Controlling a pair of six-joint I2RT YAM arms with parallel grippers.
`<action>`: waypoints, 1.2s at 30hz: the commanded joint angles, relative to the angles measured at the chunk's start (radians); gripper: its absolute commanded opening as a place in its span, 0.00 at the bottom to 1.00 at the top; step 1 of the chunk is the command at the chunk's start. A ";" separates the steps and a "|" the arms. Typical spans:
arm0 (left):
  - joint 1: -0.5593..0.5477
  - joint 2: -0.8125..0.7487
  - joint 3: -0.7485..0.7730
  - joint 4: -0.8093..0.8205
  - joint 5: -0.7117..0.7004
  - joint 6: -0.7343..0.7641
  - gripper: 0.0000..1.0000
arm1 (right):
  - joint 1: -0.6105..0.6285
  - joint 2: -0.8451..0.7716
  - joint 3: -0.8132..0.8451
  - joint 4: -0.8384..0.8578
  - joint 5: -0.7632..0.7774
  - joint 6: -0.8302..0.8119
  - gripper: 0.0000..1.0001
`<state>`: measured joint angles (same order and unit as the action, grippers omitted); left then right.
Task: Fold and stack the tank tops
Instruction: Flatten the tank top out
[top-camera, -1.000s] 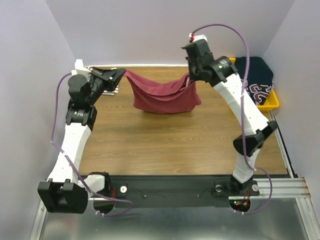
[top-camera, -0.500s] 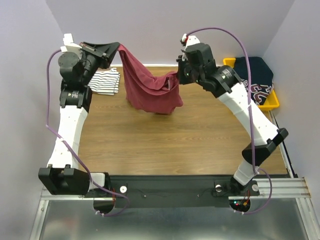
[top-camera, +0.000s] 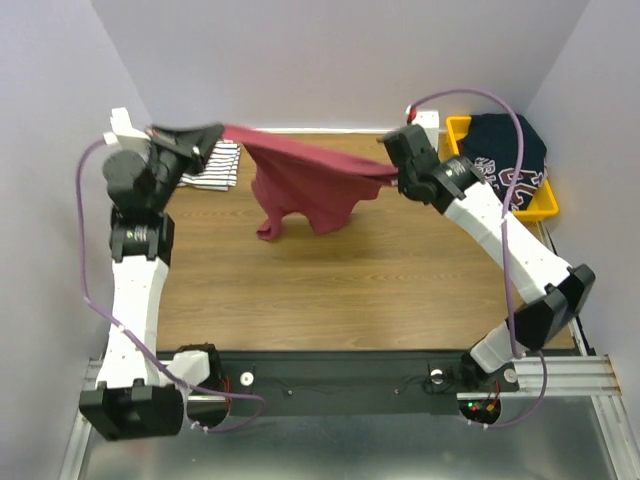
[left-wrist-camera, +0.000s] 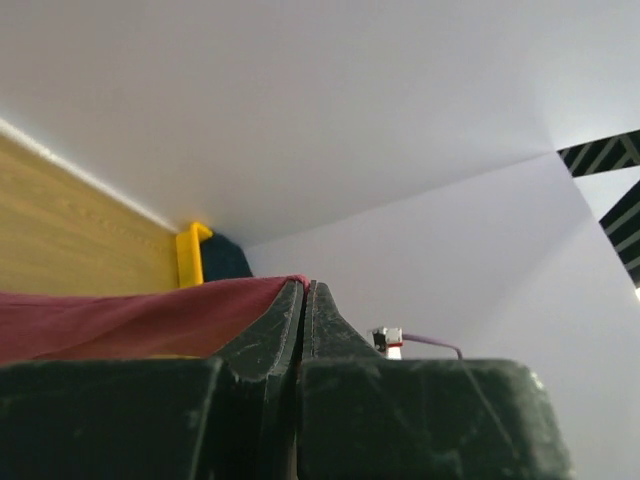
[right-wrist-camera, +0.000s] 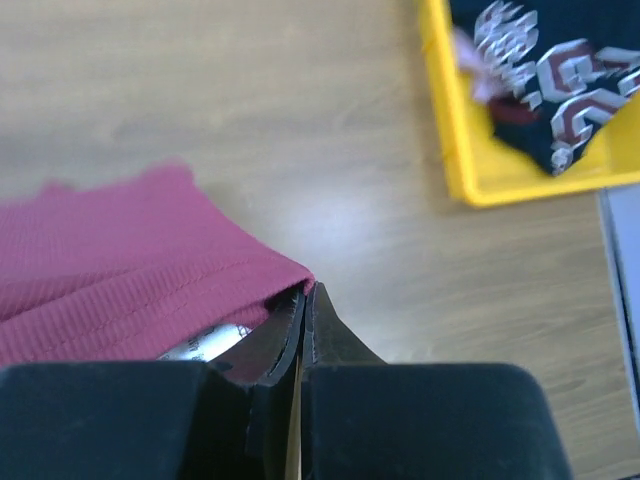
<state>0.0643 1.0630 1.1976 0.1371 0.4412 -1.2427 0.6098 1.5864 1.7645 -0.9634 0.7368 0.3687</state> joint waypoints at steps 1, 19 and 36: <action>-0.018 -0.118 -0.241 0.004 0.016 0.068 0.00 | 0.025 -0.155 -0.242 0.030 -0.243 0.012 0.00; -0.112 0.406 0.238 0.212 0.013 -0.038 0.00 | -0.129 0.249 0.432 0.261 -0.024 -0.220 0.00; -0.073 1.044 1.165 0.417 0.183 -0.114 0.00 | -0.266 0.463 0.684 0.813 -0.226 -0.378 0.01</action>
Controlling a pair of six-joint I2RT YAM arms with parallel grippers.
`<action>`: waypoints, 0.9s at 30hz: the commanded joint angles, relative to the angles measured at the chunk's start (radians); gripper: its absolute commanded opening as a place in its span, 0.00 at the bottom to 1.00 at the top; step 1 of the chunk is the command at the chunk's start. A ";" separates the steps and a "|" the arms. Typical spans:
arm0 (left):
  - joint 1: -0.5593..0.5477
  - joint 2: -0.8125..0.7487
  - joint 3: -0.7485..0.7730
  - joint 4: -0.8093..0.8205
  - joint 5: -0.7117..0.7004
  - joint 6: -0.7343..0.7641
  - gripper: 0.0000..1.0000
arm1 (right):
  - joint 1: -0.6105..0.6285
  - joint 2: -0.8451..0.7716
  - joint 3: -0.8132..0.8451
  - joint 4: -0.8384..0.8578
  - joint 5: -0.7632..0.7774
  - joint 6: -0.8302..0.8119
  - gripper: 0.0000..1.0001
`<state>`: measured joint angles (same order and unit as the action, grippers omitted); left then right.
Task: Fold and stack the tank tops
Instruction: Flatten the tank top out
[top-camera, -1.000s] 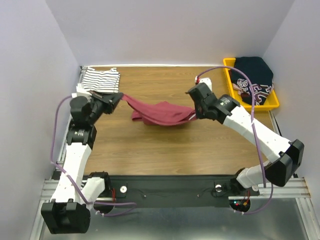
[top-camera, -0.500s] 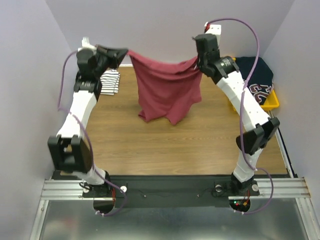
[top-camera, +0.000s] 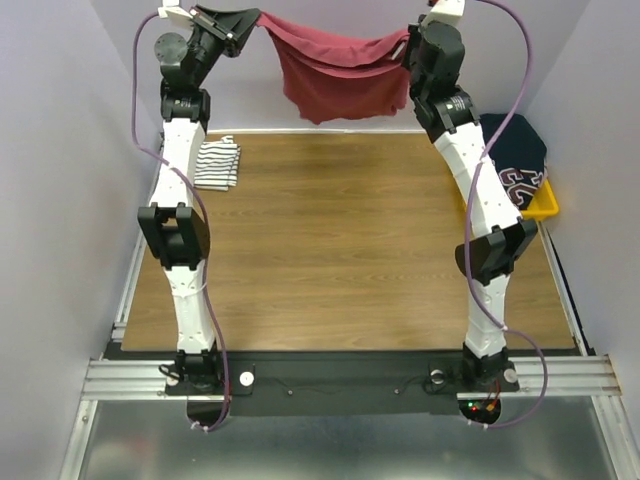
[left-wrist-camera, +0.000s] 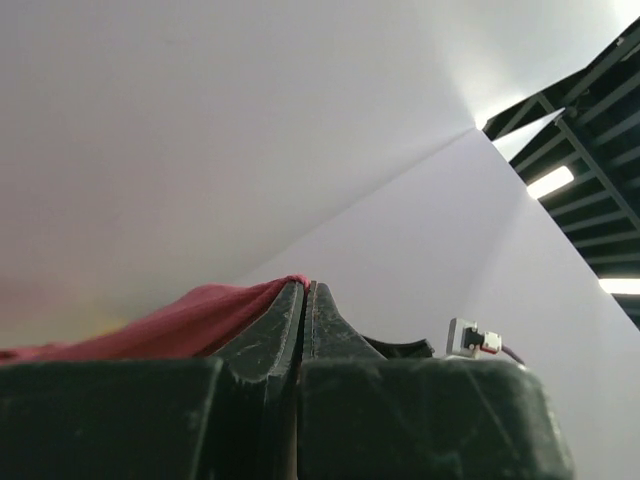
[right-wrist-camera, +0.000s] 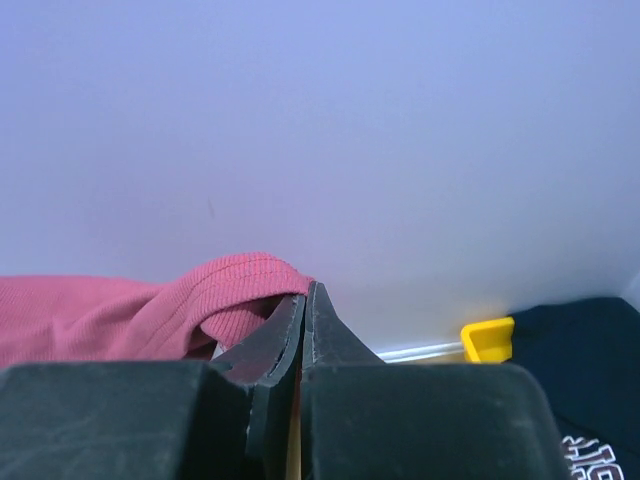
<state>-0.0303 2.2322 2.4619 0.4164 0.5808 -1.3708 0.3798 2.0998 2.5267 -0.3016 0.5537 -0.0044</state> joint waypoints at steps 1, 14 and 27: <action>0.021 -0.146 -0.212 0.150 0.048 0.024 0.00 | -0.036 -0.069 -0.107 0.151 -0.047 0.001 0.01; -0.088 -0.448 -1.444 0.387 0.002 0.047 0.00 | -0.036 -0.377 -1.307 0.141 -0.267 0.458 0.00; -0.184 -0.575 -1.885 0.358 -0.070 0.082 0.00 | -0.035 -0.569 -1.737 0.096 -0.397 0.543 0.36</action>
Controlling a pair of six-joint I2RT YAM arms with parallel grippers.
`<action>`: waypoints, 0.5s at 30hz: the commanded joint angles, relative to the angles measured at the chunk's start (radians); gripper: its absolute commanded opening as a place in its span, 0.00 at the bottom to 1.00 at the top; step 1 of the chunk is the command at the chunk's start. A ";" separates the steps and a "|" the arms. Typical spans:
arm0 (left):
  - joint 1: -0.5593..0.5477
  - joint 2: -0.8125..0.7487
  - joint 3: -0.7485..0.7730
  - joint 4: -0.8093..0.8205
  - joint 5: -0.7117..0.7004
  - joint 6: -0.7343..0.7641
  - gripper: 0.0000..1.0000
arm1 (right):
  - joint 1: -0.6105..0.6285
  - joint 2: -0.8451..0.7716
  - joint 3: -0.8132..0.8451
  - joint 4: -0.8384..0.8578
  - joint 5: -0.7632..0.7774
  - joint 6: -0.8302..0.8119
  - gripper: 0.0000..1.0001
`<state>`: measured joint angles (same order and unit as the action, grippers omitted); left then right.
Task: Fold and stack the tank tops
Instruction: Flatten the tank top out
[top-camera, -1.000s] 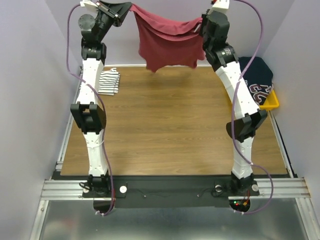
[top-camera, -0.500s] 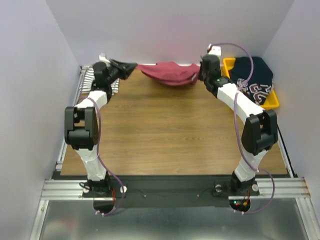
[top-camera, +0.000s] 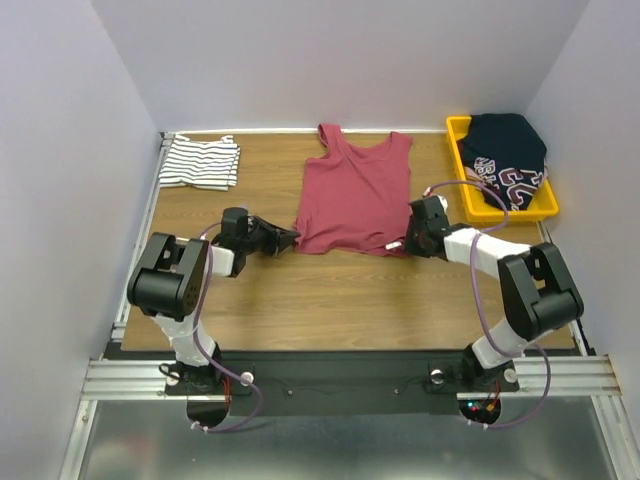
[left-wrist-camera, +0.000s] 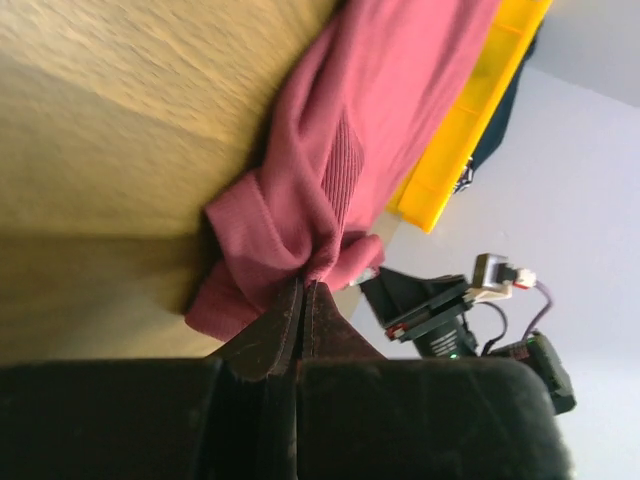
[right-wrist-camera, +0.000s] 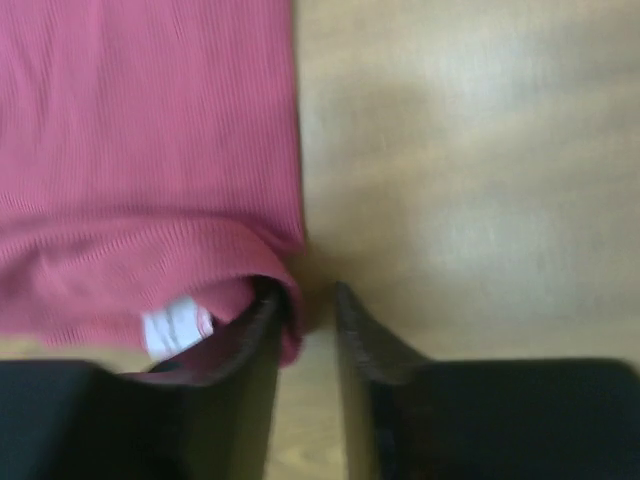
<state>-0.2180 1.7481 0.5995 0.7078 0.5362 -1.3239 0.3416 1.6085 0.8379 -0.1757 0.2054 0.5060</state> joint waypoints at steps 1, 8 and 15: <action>0.003 -0.101 -0.027 0.039 -0.025 0.046 0.00 | 0.004 -0.099 -0.068 -0.034 -0.061 0.034 0.40; 0.006 -0.162 -0.021 -0.030 0.002 0.063 0.00 | 0.004 -0.353 -0.117 -0.108 -0.115 0.088 0.60; 0.014 -0.234 0.006 -0.171 0.004 0.126 0.00 | 0.004 -0.377 -0.185 -0.090 -0.071 0.164 0.50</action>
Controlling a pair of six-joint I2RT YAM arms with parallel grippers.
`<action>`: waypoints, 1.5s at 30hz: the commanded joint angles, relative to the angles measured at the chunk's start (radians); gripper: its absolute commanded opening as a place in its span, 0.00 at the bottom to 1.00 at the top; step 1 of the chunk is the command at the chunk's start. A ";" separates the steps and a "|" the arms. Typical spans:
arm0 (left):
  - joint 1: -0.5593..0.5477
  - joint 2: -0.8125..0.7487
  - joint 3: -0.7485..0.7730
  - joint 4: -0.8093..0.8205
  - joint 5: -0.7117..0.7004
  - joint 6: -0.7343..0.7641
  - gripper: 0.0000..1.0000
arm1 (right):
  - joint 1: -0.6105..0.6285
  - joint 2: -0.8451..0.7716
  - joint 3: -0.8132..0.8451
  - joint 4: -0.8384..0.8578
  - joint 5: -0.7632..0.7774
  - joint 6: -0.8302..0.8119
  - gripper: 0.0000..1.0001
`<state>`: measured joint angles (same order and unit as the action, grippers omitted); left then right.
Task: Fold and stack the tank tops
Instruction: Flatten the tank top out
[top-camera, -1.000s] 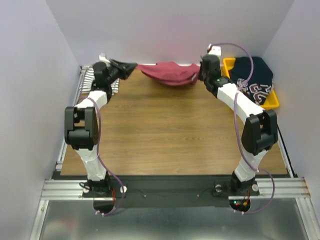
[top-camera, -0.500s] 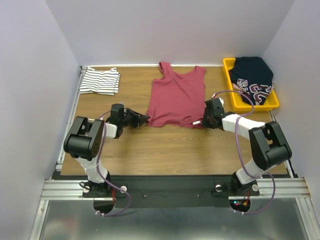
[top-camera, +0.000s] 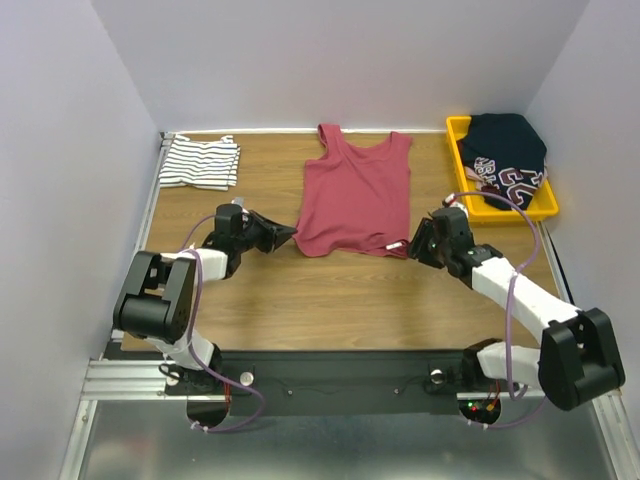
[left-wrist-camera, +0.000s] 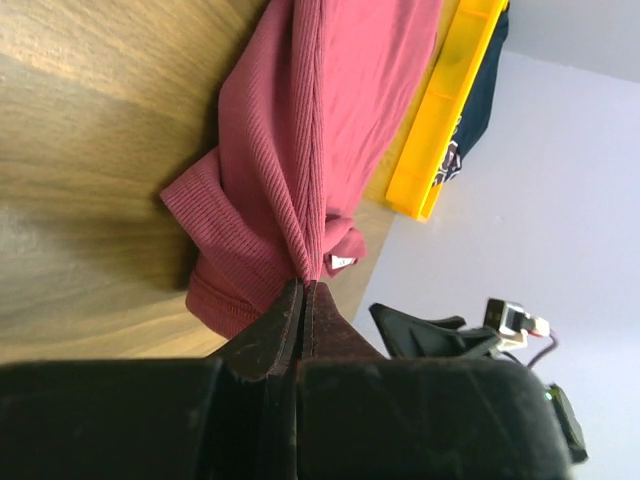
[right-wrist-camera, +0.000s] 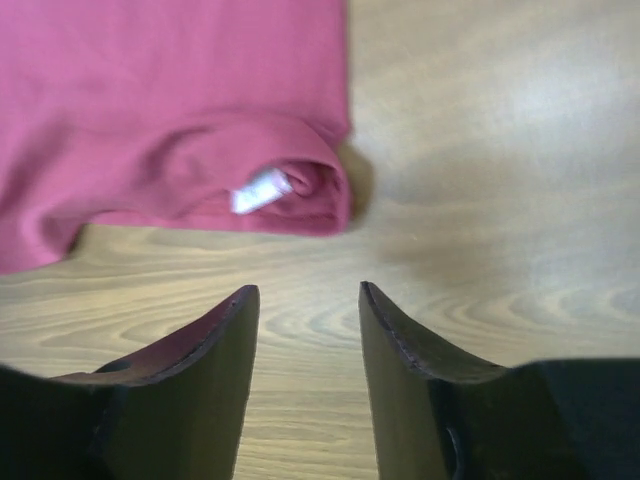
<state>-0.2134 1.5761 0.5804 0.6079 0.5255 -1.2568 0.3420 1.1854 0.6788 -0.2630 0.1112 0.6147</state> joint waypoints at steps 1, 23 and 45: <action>0.008 -0.068 0.033 -0.085 0.013 0.065 0.00 | 0.003 0.069 -0.024 0.014 0.028 0.057 0.50; 0.060 -0.160 0.098 -0.277 0.028 0.160 0.00 | 0.000 0.306 0.059 0.234 0.193 0.017 0.18; 0.155 -0.208 0.078 -0.358 0.047 0.217 0.00 | -0.095 -0.096 -0.137 0.105 0.067 0.053 0.48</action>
<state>-0.0593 1.3918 0.6464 0.2443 0.5533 -1.0725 0.2478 1.1252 0.5381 -0.1539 0.2089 0.6437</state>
